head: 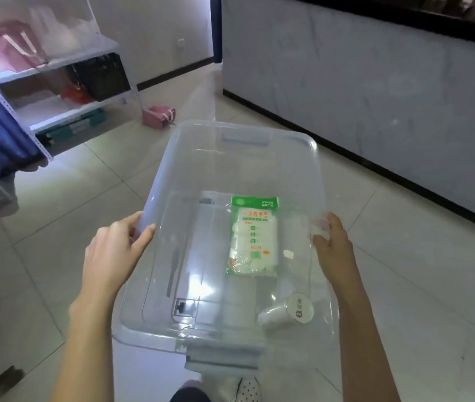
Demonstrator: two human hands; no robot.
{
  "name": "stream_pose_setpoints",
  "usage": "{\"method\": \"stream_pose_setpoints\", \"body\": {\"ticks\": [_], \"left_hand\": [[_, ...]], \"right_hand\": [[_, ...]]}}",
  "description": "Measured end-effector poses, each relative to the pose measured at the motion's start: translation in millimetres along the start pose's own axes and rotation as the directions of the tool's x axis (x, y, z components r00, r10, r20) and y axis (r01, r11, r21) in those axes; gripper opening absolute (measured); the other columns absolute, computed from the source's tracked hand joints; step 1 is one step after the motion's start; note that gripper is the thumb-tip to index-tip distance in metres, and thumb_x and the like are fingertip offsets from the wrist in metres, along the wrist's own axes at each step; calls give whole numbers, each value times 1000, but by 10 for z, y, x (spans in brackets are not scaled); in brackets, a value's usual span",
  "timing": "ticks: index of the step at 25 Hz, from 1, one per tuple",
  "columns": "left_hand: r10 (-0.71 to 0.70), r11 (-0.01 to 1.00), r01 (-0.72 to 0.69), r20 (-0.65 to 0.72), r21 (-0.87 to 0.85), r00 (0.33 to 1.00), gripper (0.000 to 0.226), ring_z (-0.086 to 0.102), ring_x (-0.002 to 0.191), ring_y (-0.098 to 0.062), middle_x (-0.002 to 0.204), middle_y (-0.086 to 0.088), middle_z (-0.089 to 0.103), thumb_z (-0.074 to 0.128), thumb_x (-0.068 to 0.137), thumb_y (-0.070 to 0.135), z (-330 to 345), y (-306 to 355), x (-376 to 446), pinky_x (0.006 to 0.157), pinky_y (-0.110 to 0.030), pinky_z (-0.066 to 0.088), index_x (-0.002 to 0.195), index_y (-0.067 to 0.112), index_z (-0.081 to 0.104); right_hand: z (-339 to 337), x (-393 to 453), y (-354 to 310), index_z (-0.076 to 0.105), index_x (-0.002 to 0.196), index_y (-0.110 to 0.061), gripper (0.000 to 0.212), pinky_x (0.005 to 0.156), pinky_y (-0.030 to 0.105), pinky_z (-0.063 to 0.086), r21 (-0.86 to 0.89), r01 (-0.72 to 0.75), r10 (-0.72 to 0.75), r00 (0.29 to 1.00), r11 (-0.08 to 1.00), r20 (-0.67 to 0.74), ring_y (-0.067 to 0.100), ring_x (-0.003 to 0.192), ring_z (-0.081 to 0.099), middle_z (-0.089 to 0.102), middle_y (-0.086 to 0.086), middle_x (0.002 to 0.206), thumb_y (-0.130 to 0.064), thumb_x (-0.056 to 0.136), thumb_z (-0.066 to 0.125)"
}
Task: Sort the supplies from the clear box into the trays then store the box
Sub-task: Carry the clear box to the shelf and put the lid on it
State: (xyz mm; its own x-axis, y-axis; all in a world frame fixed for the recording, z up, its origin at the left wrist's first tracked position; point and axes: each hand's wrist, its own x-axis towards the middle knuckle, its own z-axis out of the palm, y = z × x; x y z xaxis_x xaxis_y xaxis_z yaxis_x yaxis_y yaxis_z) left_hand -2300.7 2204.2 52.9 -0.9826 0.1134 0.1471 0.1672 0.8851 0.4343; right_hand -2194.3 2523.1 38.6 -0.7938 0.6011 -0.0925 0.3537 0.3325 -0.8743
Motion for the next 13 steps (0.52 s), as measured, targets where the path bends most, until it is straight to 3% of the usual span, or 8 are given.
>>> {"method": "stream_pose_setpoints", "body": {"ticks": [5,8,10,13], "left_hand": [[-40,999,40,-7,17,999,21,56,67,-28,54,5,56,52,89,47,254,50,1075,57,-32,42,96,30,62],[-53,998,52,24,35,998,32,60,86,-35,67,6,66,55,88,47,450,-46,1882,66,-36,45,102,20,66],[-39,999,37,55,35,998,40,60,101,-35,82,3,72,56,87,48,540,-126,2474,72,-38,45,111,17,66],[-7,1000,6,107,8,994,48,61,102,-32,70,9,65,54,88,49,574,-252,3475,77,-40,46,126,19,58]], "right_hand": [[374,1134,-234,35,143,-19,48,84,22,34,17,17,-19,998,1000,65,9,109,45,46,-8,125,-6,97,42],[735,1889,-312,43,137,-19,47,82,23,37,-4,-3,3,998,1000,61,16,110,53,55,-2,127,-3,92,44],[966,2367,-504,45,134,-20,46,74,18,39,2,-1,0,997,1000,81,11,99,56,57,-3,121,-2,92,44],[1365,3139,-911,50,125,-20,39,57,9,41,9,9,-10,997,1000,80,1,85,58,59,-7,105,-1,92,45]]}}
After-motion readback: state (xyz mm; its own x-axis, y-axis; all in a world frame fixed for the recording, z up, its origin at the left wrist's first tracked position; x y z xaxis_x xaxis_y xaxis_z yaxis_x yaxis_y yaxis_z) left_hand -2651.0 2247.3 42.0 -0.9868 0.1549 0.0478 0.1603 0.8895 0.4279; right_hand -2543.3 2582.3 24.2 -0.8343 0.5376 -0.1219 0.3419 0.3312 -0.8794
